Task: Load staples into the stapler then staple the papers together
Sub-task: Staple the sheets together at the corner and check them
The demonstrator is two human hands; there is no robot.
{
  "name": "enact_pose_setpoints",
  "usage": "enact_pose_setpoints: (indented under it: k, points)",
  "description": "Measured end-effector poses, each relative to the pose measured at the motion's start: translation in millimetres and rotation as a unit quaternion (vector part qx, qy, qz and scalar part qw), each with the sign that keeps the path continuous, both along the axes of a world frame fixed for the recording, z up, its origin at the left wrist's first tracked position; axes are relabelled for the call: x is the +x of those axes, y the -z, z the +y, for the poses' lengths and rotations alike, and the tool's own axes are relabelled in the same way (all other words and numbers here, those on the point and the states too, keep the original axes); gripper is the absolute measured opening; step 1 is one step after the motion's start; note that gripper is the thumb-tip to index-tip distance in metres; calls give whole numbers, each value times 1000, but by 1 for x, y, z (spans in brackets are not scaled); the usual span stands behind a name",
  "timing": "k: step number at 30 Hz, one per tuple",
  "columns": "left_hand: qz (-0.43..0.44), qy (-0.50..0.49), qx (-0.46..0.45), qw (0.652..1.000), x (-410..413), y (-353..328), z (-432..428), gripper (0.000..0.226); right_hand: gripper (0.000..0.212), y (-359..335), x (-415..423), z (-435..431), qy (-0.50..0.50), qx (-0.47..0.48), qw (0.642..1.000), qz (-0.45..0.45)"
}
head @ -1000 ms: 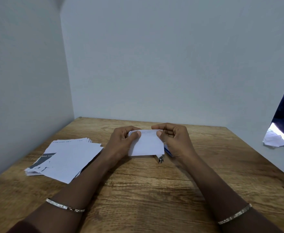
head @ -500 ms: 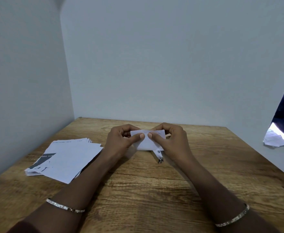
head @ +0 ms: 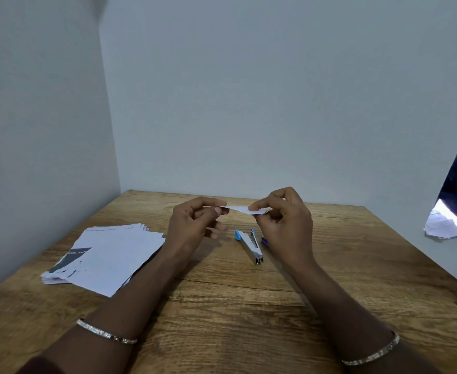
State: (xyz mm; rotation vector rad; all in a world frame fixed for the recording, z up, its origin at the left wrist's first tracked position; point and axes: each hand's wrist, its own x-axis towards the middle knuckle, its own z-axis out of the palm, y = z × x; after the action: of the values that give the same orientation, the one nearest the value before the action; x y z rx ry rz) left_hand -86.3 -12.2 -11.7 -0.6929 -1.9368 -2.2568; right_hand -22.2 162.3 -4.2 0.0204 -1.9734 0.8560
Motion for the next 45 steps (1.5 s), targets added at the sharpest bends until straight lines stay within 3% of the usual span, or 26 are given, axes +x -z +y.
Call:
enact_pose_setpoints:
  k: [3,6,9,21,29,35,45]
  points:
    - [-66,38,38,996,0,-2,2,27,32,0,-1,0,-25,-12,1000,12]
    - [-93,47,78,992,-2,-1,2,22,35,0,-2,-1,-26,-15,1000,2]
    - [-74,51,72,993,-3,3,1,11,36,0,-1,-1,-19,-8,1000,-3]
    - [-67,57,59,994,-4,4,1,20,32,0,2,1,-32,-14,999,3]
    - [-27,38,33,998,-4,6,2,18,5,-1,1,4,-56,-57,997,-13]
    - [-11,5,-15,1000,-6,6,4,26,12,0,-2,4,-61,-80,995,-23]
    - [-5,-10,-28,1000,-9,8,1,25,7,1,1,1,-34,-15,999,3]
